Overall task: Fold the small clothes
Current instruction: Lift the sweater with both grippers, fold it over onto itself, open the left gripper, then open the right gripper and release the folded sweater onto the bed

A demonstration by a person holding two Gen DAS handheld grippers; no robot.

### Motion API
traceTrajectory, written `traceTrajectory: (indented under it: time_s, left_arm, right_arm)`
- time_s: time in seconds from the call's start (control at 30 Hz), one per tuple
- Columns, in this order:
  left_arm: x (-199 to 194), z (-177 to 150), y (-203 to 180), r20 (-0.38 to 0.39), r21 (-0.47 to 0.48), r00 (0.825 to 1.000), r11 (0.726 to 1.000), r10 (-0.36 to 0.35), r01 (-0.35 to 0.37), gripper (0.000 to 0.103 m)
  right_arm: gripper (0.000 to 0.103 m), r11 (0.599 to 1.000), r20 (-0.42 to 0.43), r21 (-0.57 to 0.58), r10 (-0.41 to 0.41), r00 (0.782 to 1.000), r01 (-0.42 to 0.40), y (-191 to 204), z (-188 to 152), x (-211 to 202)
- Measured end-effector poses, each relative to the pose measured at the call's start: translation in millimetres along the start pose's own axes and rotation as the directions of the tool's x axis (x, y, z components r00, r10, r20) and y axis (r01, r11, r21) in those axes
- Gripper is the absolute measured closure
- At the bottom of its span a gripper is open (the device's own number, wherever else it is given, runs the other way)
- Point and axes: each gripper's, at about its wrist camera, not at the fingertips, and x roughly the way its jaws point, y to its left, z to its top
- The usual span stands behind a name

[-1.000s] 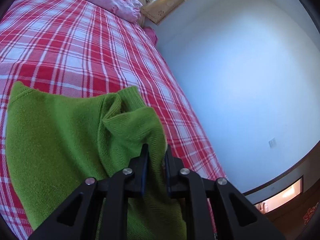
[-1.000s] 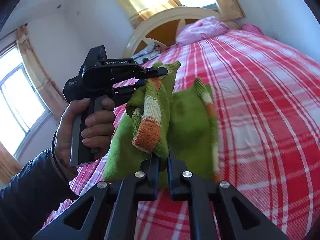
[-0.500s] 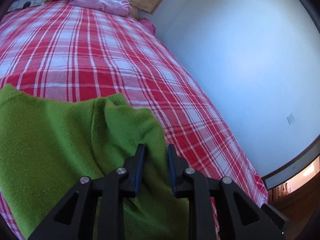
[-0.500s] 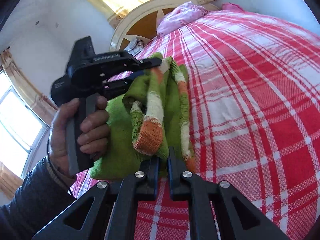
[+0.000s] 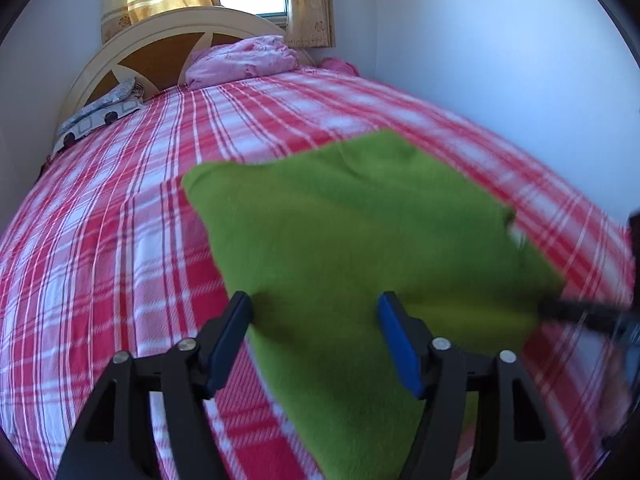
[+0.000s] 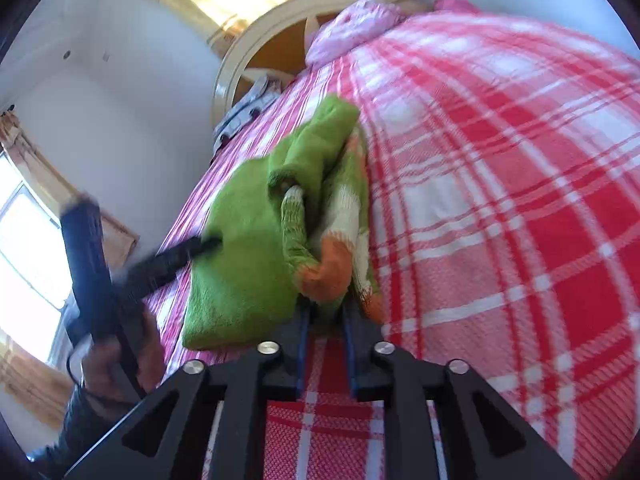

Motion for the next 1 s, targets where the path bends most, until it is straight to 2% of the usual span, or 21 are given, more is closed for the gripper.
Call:
traceTrajectory:
  time_s: [0.03,0.1,0.17,0.23,0.37,0.43,0.5,0.57,0.6,0.67,0.73,0.8,0.87,1.0]
  left_arm:
    - [2,-7,-1,-0.008,0.006,1.000,1.000,0.004,-0.004,0.025]
    - [8,-14,-3,-0.029,-0.004,1.000,1.000,-0.005,0.005,0.025]
    - [9,-18,0,-0.028,-0.027,1.000,1.000,-0.007,0.006,0.025]
    - [7,-20,5,-0.023,-0.054,0.999,0.998,-0.024,0.023,0.024]
    - [0,-28,9,0.003,-0.090,0.998,0.994,-0.058,0.058,0.020]
    - [-4,-30,13,0.016,-0.112,0.998,0.992,-0.061,0.063,0.012]
    - [-8,-33,17,0.038,-0.134,0.997,0.989,-0.060,0.064,0.006]
    - [-11,-33,22,0.061,-0.163,0.996,0.984,-0.062,0.071,0.004]
    - [-10,-33,27,0.067,-0.182,0.996,0.980,-0.063,0.074,0.001]
    - [-10,-35,36,0.075,-0.226,0.995,0.971,-0.059,0.075,0.000]
    - [-9,-37,47,0.080,-0.284,0.994,0.955,-0.070,0.090,0.000]
    - [-6,-39,57,0.078,-0.340,0.994,0.935,-0.078,0.100,0.000]
    - [-3,-41,64,0.074,-0.382,0.993,0.917,-0.095,0.116,0.000]
    - [-3,-46,71,0.082,-0.431,0.990,0.891,-0.118,0.142,0.000]
  right_arm:
    - [0.078,0.999,0.042,-0.022,-0.043,0.998,0.044,4,0,-7]
    - [0.060,0.989,0.134,-0.069,-0.121,0.984,0.131,14,1,-22]
    - [0.059,0.986,0.196,-0.093,-0.118,0.973,0.138,25,4,-32]
    - [0.059,0.982,0.214,-0.134,-0.102,0.971,0.133,41,8,-32]
    - [0.059,0.962,0.144,-0.271,0.025,0.989,0.015,82,23,-8]
    - [0.059,0.952,0.081,-0.303,0.063,0.995,-0.036,93,35,16]
    - [0.060,0.960,0.042,-0.279,-0.014,0.999,0.025,89,47,42]
    - [0.060,0.963,-0.007,-0.193,-0.195,0.981,0.190,59,56,71]
    - [0.060,0.975,-0.060,-0.133,-0.186,0.981,0.177,42,57,81]
    - [0.061,0.989,-0.044,-0.087,-0.122,0.992,0.118,28,56,78]
    - [0.061,0.982,-0.066,-0.128,-0.148,0.987,0.139,36,55,73]
    - [0.060,0.976,-0.051,-0.155,-0.165,0.985,0.155,49,54,65]
    - [0.060,0.958,-0.041,-0.249,-0.156,0.987,0.141,76,59,68]
    - [0.060,0.908,-0.056,-0.406,-0.138,0.989,0.104,126,72,106]
